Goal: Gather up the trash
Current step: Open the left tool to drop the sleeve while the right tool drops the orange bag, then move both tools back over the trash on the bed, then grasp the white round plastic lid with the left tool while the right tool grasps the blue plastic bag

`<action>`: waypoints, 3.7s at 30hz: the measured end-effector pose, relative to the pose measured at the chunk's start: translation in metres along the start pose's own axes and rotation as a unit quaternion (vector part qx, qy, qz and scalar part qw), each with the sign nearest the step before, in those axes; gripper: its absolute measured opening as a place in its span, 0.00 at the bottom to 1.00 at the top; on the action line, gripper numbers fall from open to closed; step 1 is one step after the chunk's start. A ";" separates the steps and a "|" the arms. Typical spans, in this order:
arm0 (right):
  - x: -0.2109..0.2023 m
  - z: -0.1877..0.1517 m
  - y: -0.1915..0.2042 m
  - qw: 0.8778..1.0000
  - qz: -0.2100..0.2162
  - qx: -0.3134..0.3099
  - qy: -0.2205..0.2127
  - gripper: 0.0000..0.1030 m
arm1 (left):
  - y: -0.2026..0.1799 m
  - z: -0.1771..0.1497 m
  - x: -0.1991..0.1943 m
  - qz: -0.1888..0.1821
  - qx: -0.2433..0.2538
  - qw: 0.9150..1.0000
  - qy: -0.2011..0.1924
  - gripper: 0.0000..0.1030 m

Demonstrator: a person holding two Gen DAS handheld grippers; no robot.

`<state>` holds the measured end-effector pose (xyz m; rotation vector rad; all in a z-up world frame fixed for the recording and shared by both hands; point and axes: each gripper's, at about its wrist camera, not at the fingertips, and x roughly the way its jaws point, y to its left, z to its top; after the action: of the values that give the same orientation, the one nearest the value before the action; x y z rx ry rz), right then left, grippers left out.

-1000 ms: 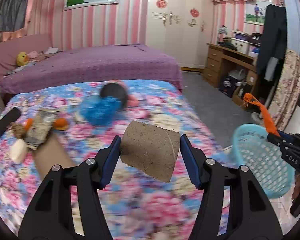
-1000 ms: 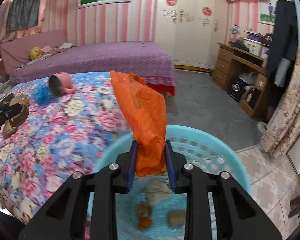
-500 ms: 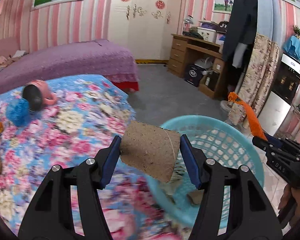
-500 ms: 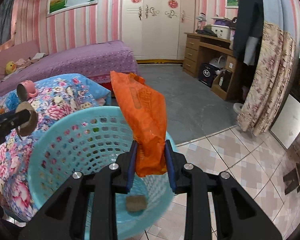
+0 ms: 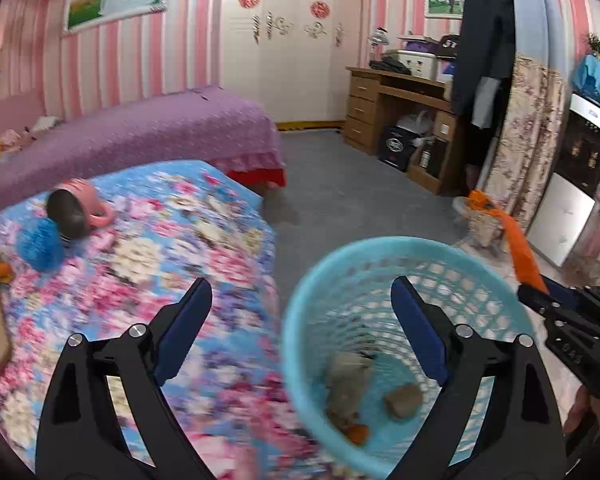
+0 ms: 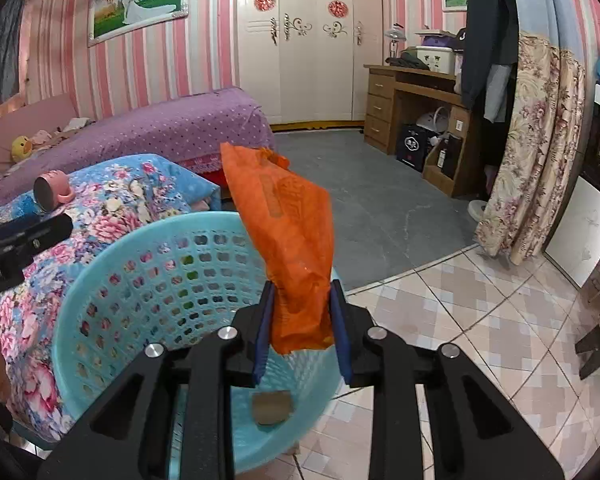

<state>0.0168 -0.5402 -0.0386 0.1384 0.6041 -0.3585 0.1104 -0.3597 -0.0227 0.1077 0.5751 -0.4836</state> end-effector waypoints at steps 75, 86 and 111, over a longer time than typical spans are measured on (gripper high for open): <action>0.014 0.027 0.309 0.995 0.074 -0.072 -0.018 0.96 | 0.380 -0.078 -0.113 0.208 -0.177 0.962 0.025 0.95; 0.026 0.021 0.333 0.993 0.064 -0.096 -0.001 0.96 | 0.415 -0.091 -0.095 0.200 -0.198 0.956 0.079 0.95; 0.026 0.029 0.384 0.985 0.107 -0.138 -0.007 0.96 | 0.432 -0.067 -0.117 0.189 -0.170 0.966 0.046 0.57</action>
<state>0.1934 -0.1974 -0.0210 -0.0651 0.6118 -0.0658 0.1935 0.0850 -0.0299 -0.0876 0.7030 -0.0041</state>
